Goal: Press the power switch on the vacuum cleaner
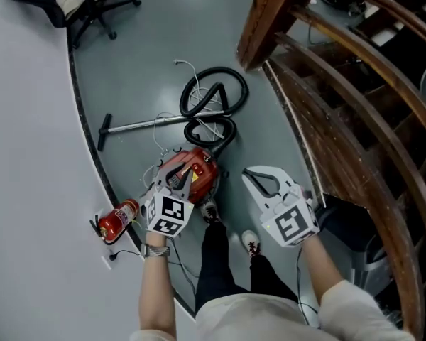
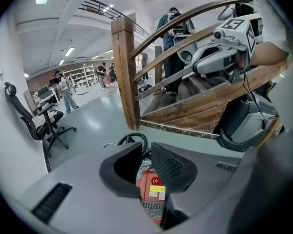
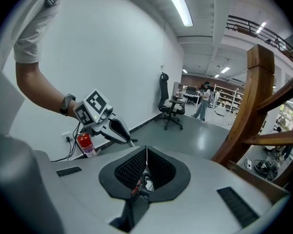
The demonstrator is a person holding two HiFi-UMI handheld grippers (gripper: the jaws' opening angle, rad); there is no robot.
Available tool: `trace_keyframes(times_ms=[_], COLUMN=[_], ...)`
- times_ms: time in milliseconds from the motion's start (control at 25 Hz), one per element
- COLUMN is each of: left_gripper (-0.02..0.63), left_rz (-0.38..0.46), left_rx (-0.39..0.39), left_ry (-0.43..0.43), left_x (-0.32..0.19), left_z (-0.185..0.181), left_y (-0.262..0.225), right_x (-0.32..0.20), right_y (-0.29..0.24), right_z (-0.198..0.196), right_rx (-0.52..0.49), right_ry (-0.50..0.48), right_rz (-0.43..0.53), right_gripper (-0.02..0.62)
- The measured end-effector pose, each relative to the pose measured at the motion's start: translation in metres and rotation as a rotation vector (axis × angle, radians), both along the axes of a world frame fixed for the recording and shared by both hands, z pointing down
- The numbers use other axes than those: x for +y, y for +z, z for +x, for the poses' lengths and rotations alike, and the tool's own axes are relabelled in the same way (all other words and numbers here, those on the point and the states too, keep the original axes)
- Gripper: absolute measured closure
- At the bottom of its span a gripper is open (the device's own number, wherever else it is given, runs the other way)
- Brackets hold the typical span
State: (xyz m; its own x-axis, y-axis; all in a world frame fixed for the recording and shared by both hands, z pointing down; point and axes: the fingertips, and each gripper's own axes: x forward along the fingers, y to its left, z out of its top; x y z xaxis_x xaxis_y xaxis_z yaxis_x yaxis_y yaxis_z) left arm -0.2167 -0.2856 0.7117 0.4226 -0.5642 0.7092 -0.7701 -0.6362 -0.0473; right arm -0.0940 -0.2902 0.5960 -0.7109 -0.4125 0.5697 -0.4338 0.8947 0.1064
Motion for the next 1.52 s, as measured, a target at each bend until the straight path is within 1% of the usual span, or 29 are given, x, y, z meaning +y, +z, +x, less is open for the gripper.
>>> trace_keyframes(times_ms=[240, 560, 640, 840, 960, 1160, 1280, 1520], left_gripper=[0.545, 0.531, 0.526, 0.518, 0.509, 0.473, 0.453, 0.44], left_rz=[-0.041, -0.115, -0.13, -0.162, -0.185, -0.222, -0.254, -0.302], left_rx=[-0.021, -0.031, -0.035, -0.068, -0.072, -0.108, -0.102, -0.11], left_ry=[0.027, 0.061, 0.066, 0.12, 0.139, 0.137, 0.137, 0.135], left_x=[0.002, 0.007, 0.008, 0.011, 0.009, 0.006, 0.007, 0.012], left_z=[0.0, 0.001, 0.003, 0.007, 0.008, 0.003, 0.003, 0.002], left_y=[0.039, 0.093, 0.106, 0.142, 0.161, 0.191, 0.208, 0.231], right_x=[0.008, 0.018, 0.021, 0.033, 0.035, 0.034, 0.033, 0.037], right_y=[0.023, 0.053, 0.062, 0.08, 0.087, 0.096, 0.099, 0.11], right_z=[-0.001, 0.003, 0.003, 0.0, 0.001, -0.001, -0.001, -0.001], right_rx=[0.006, -0.002, 0.005, 0.037, 0.044, 0.051, 0.055, 0.06], right_ry=[0.005, 0.044, 0.043, 0.011, 0.013, 0.02, 0.028, 0.031], right_rz=[-0.02, -0.044, -0.054, -0.079, -0.092, -0.11, -0.117, -0.141], right_gripper=[0.566, 0.566, 0.566, 0.566, 0.566, 0.566, 0.566, 0.566])
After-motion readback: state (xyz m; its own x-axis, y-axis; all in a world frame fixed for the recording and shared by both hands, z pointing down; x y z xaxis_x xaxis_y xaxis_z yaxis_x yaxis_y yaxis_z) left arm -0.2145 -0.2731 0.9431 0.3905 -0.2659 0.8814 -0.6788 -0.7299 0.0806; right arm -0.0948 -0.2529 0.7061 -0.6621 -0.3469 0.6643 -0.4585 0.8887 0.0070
